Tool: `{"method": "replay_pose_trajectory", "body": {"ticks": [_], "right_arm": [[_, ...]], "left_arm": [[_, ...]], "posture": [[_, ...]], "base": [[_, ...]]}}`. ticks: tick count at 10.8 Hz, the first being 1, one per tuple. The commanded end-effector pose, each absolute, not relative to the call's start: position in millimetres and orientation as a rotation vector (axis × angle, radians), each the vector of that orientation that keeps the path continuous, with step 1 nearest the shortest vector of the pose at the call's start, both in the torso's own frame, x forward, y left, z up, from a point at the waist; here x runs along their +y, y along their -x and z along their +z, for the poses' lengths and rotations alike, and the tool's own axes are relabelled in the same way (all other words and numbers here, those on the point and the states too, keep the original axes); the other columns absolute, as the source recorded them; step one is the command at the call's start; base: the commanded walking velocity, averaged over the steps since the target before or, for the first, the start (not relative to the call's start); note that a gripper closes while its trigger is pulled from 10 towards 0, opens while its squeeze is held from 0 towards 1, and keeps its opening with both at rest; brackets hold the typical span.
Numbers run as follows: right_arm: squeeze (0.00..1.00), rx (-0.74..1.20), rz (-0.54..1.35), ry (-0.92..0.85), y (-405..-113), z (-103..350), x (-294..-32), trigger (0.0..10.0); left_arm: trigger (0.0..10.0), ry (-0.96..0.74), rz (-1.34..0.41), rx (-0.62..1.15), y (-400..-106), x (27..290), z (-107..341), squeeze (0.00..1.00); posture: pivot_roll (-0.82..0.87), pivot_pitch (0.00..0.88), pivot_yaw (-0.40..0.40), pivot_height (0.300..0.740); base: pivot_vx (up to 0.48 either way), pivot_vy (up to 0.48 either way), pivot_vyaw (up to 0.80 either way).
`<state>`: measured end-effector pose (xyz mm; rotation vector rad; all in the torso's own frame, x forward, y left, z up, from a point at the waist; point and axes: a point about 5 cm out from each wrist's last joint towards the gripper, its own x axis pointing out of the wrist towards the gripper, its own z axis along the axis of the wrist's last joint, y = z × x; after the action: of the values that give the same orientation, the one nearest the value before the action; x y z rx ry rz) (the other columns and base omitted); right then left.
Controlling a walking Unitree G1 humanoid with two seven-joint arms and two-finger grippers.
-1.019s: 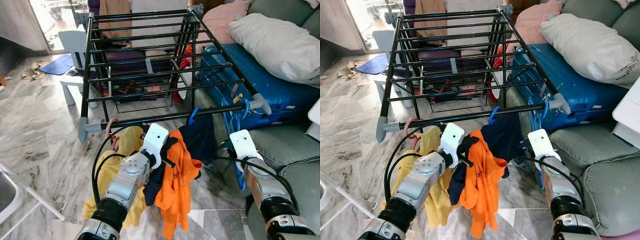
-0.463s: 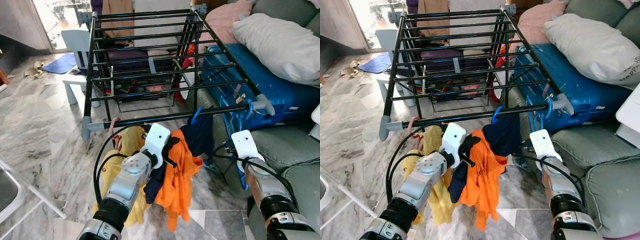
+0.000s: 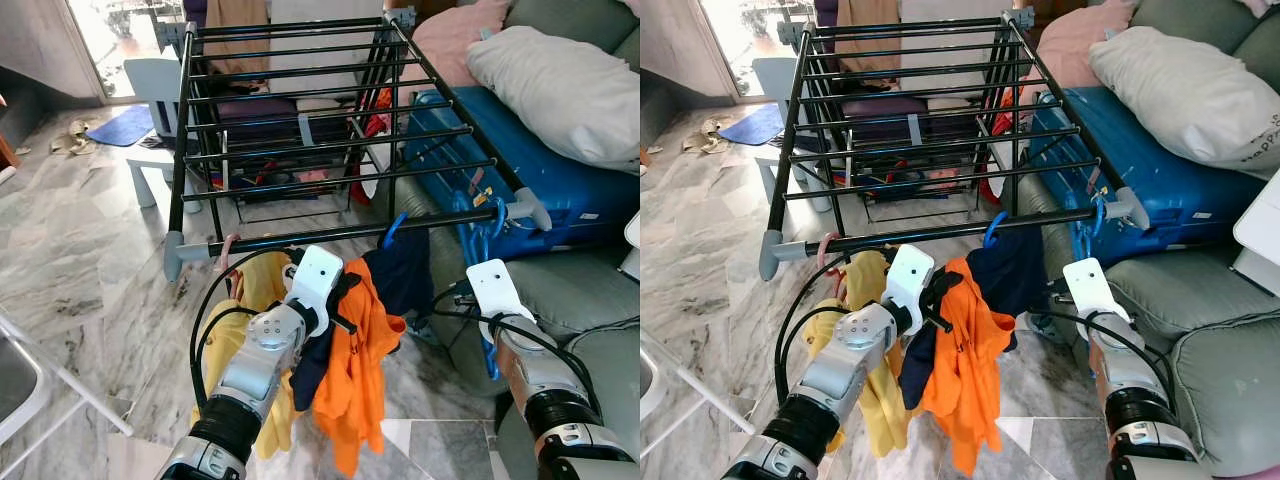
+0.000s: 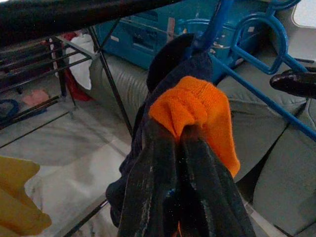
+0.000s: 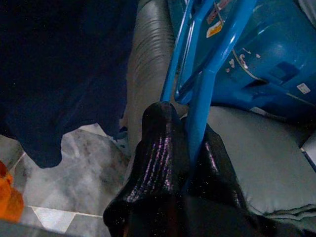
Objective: Hang hanger
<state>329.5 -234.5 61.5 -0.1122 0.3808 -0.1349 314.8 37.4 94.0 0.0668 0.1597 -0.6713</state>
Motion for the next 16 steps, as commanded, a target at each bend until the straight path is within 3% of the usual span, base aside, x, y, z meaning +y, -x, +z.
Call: {"method": "replay_pose_trajectory", "body": {"ticks": [1, 6, 7, 10, 12, 16], "right_arm": [[0.00, 0.338, -0.134, 0.127, -335, 72, -234, 0.0], [0.00, 0.211, 0.000, 0.151, -327, 90, -214, 0.0], [0.00, 0.202, 0.008, 0.149, -306, 87, -213, 10.0], [0.00, 0.232, -0.003, 0.123, -240, 75, -203, 10.0], [0.00, 0.272, -0.023, 0.098, -224, 76, -197, 10.0], [0.00, 0.288, -0.016, 0.088, -225, 81, -188, 10.0]], "left_arm": [[10.0, -0.087, -0.662, 0.134, -319, 37, 100, 0.00], [10.0, -0.089, -0.622, 0.111, -319, 36, 102, 0.00], [10.0, -0.089, -0.588, 0.100, -319, 37, 103, 0.00], [10.0, -0.109, -0.580, 0.107, -314, 47, 98, 0.00], [10.0, -0.115, -0.589, 0.097, -316, 44, 100, 0.00], [10.0, -0.112, -0.602, 0.088, -314, 37, 103, 0.00]], "posture": [[-0.03, 0.000, -0.009, 0.740], [-0.03, 0.000, -0.021, 0.740], [-0.03, 0.000, -0.028, 0.740], [-0.05, 0.000, -0.025, 0.740], [-0.05, 0.000, -0.020, 0.740], [-0.04, 0.000, -0.022, 0.740]], "base": [[0.000, 0.000, 0.00], [0.000, 0.000, 0.00], [0.000, 0.000, 0.00], [0.000, 0.000, 0.00], [-0.270, 0.000, 0.00], [-0.386, 0.000, 0.00]]}}
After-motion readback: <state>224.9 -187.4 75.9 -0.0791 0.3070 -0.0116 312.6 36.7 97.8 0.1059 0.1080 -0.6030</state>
